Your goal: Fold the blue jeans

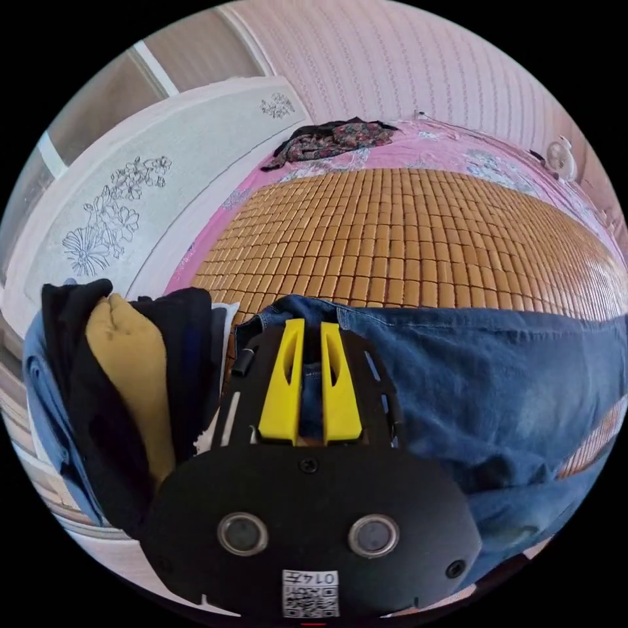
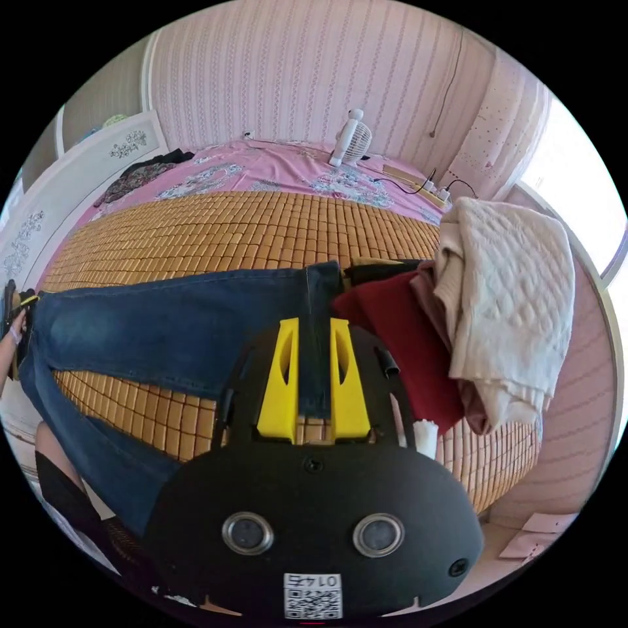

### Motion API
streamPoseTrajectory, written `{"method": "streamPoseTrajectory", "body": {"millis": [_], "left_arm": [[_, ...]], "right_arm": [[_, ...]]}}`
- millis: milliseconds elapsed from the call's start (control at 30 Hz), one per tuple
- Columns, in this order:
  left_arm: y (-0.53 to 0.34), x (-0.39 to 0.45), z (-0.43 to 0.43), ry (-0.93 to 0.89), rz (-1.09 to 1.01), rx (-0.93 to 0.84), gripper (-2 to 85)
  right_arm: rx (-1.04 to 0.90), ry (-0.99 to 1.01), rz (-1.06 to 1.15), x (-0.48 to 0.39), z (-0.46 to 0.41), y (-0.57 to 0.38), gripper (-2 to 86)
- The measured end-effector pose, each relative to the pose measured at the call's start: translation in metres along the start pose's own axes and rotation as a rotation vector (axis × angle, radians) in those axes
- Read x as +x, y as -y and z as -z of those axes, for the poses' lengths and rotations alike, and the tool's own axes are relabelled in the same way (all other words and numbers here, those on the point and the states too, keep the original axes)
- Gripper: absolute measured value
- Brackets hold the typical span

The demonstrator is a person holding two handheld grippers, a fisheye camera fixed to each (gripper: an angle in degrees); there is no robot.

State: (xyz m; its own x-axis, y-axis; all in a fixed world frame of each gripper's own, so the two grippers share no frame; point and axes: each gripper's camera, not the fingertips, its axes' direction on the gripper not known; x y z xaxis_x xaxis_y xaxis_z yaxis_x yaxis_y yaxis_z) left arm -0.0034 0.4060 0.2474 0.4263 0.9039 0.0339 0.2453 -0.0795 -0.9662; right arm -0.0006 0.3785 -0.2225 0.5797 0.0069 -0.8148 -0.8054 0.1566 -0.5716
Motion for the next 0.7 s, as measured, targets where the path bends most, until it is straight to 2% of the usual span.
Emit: {"method": "streamPoseTrajectory", "body": {"millis": [67, 167, 233, 367, 433, 567, 700], "left_arm": [[-0.024, 0.019, 0.035, -0.054, -0.078, 0.078, 4.0], [-0.058, 0.049, 0.08, -0.275, -0.099, 0.124, 5.0], [-0.077, 0.085, 0.103, -0.601, -0.175, 0.158, 5.2], [-0.098, 0.173, 0.116, -0.786, -0.338, 0.064, 6.5], [-0.109, 0.225, 0.123, -0.877, -0.428, 0.035, 7.1], [-0.118, 0.274, 0.132, -0.919, -0.486, 0.016, 7.0], [-0.132, 0.317, 0.13, -0.773, -0.584, 0.009, 6.6]], "right_arm": [[-0.043, -0.005, -0.087, 0.031, 0.018, -0.048, 9.8], [-0.128, 0.068, -0.286, 0.074, 0.029, -0.125, 12.2], [-0.147, 0.154, -0.402, 0.092, 0.022, -0.168, 11.9], [-0.096, 0.251, -0.473, 0.1, 0.01, -0.188, 6.3], [-0.101, 0.24, -0.414, 0.097, 0.013, -0.18, 2.2], [-0.033, 0.222, -0.34, 0.104, 0.035, -0.16, 0.8], [-0.096, 0.146, -0.377, 0.102, 0.013, -0.146, 0.6]]}}
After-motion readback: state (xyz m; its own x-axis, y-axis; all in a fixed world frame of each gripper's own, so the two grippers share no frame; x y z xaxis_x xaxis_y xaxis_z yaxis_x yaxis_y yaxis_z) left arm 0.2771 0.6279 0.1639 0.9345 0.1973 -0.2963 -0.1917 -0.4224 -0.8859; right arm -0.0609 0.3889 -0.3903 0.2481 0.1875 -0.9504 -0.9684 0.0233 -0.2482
